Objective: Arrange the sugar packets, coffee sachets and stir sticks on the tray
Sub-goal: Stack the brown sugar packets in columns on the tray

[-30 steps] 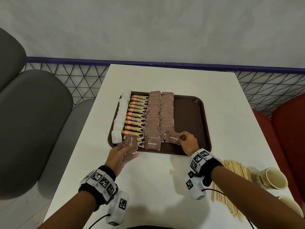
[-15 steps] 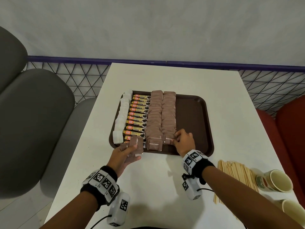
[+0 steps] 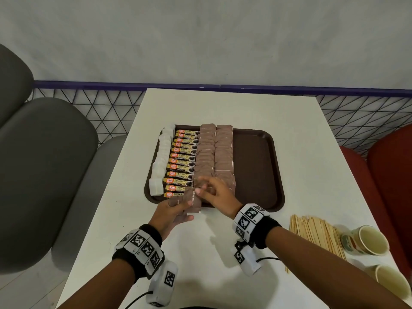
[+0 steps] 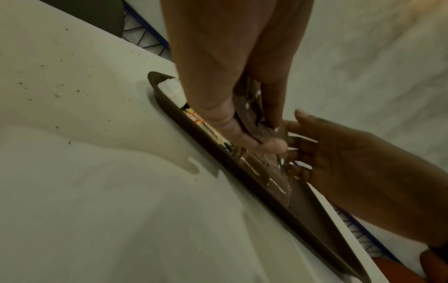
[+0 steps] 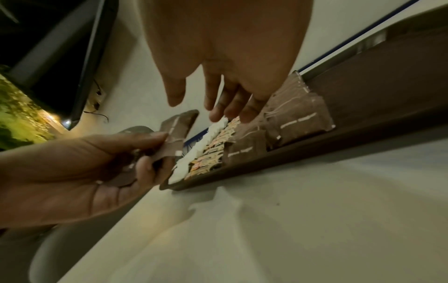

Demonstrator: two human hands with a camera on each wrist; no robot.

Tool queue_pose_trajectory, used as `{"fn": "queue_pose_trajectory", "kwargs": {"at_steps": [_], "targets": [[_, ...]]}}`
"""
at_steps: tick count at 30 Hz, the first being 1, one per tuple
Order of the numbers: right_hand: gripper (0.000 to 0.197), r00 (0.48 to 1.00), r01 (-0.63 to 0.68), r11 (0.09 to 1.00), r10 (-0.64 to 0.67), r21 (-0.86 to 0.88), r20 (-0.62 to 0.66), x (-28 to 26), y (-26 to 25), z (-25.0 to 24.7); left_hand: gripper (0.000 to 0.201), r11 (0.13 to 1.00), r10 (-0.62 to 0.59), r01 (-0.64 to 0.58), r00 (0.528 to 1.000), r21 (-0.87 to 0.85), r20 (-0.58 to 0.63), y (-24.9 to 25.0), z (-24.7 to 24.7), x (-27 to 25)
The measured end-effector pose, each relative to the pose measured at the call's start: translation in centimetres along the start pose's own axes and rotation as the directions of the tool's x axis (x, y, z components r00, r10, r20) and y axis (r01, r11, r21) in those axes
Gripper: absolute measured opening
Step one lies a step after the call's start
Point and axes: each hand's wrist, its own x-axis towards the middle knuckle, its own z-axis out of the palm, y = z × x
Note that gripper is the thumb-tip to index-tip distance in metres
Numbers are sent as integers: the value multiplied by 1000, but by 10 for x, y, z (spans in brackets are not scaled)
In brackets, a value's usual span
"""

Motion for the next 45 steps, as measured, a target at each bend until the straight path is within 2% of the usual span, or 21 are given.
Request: {"fn": "queue_pose_trajectory", "kwargs": {"at_steps": [3,5,7,8,9,10,11,13,15,17,22,24,27,30,33,39,43,45], "targets": [[27,990,46,999,-42,-27,137,-1,1,5,25,998,-44,43,998,36,43,0,1,-3],[4,982,-24,1000,24,-1,188,-3,4,4,25,995,-88,86,995,52,54,-2,0,-4],[25,982,-54,997,44,51,182,-7,9,-3,25,991,-119,114,991,66,69,-2,-2,-6],[24,986,-97,993,86,74,140,-8,13,-8,27,991,-125,120,989,63,75,-2,-4,-6],[14,990,-121,987,114,102,79,-9,18,-13,30,991,-130,126,989,50,74,-1,-5,-6],[7,990,-136,983,138,119,-11,-10,21,-19,33,991,-133,132,989,24,69,0,-6,-6],[10,979,-152,978,168,140,-112,-9,27,-26,35,991,-133,134,989,-7,63,1,-7,-4],[7,931,-201,959,250,200,-266,-11,33,-39,33,991,-125,127,991,-51,45,2,-9,-3],[9,878,-244,943,314,226,-361,-13,38,-49,28,992,-109,110,994,-60,16,2,-11,-1],[12,846,-291,929,362,230,-391,-15,45,-54,25,996,-81,80,997,-48,-16,2,-11,0],[26,821,-362,912,411,195,-397,-15,51,-45,27,999,-30,31,998,14,-62,5,-9,-2],[30,820,-377,911,412,167,-396,-14,52,-41,30,999,-16,18,998,31,-68,7,-9,-4],[32,843,-397,918,372,17,-388,-12,54,-36,25,999,1,2,997,43,-82,8,-10,-4],[22,865,-410,887,305,-211,-399,-11,52,-33,22,999,-4,7,998,36,-70,8,-11,-3],[16,885,-374,864,224,-336,-408,-10,48,-34,21,999,5,-3,999,49,-51,8,-11,-4],[26,893,-361,799,148,-481,-424,-6,47,-34,28,993,69,-62,995,102,-67,3,-11,1],[38,888,-359,740,83,-569,-452,-8,41,-31,23,989,100,-92,993,112,-67,4,-9,3],[44,885,-354,741,68,-571,-461,-7,37,-29,21,985,115,-106,991,133,-66,4,-9,4]]}}
